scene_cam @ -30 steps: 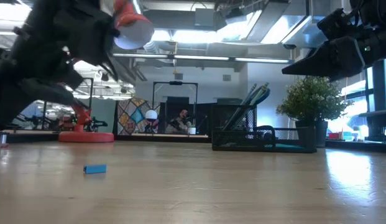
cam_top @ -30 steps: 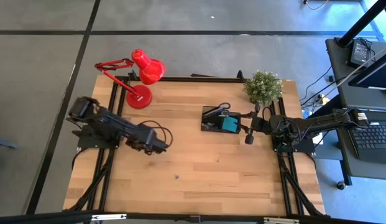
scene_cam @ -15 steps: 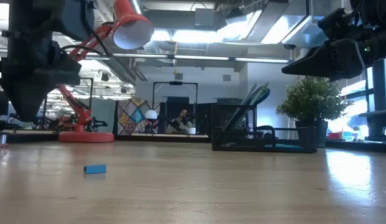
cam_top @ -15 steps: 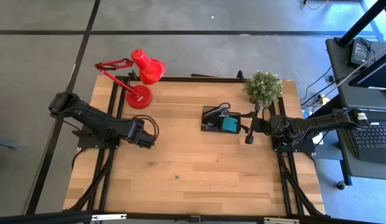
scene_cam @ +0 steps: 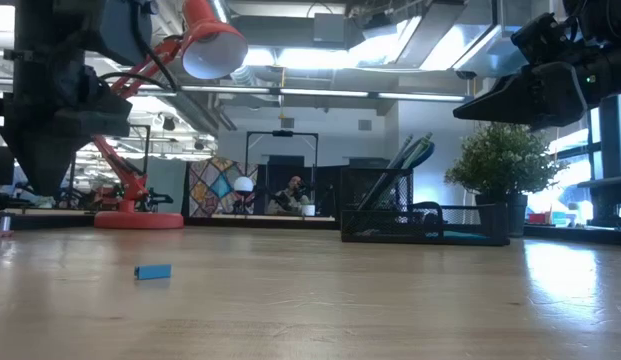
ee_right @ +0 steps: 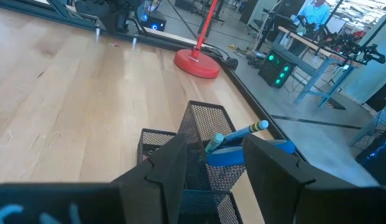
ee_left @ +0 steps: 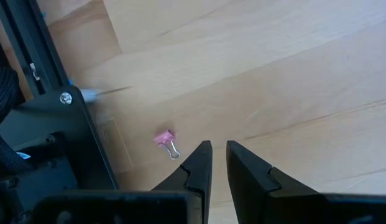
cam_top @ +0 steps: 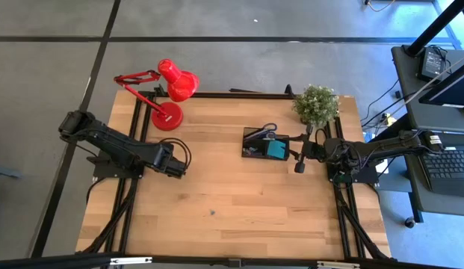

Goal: Pick and place office supplies into organizer
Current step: Put the pink binder clip into the black desk organizer

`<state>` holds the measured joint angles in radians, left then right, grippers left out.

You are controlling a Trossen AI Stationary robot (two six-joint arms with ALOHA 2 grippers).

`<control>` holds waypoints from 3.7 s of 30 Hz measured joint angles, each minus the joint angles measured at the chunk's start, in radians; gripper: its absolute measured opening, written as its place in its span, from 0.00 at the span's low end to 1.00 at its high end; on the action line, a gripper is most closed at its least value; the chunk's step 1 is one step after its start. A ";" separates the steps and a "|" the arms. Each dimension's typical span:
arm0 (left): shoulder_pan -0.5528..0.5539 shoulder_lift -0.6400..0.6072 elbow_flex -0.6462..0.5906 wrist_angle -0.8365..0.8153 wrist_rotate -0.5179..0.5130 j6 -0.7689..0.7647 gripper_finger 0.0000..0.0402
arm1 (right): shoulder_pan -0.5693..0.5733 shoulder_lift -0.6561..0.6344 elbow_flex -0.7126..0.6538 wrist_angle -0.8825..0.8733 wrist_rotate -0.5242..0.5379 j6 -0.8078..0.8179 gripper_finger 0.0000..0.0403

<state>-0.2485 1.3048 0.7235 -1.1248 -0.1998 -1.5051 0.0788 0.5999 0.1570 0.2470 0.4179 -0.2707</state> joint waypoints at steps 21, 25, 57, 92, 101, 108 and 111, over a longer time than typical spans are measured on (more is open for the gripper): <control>0.000 0.000 0.000 0.000 0.000 0.000 0.11 | 0.000 0.000 0.000 -0.001 0.000 0.000 0.40; 0.000 0.000 0.000 0.002 0.011 0.000 0.11 | 0.000 0.000 0.000 -0.001 0.000 0.000 0.40; 0.002 0.000 0.000 0.111 0.066 0.088 0.31 | 0.000 0.000 0.000 -0.006 0.000 0.000 0.40; 0.002 0.000 0.001 -0.045 0.178 -0.465 0.36 | 0.000 0.000 0.000 -0.006 0.000 0.000 0.40; 0.002 0.008 -0.024 -0.081 0.180 -0.509 0.36 | 0.000 0.000 0.000 -0.006 0.000 0.000 0.40; 0.002 0.008 -0.023 -0.076 0.182 -0.501 0.36 | 0.000 0.000 0.000 -0.005 0.000 0.000 0.40; 0.002 0.008 -0.023 -0.076 0.175 -0.516 0.36 | 0.000 0.000 0.000 -0.005 0.000 0.000 0.40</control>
<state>-0.2466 1.3128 0.7002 -1.2006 -0.0246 -2.0209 0.0788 0.5999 0.1570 0.2420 0.4179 -0.2703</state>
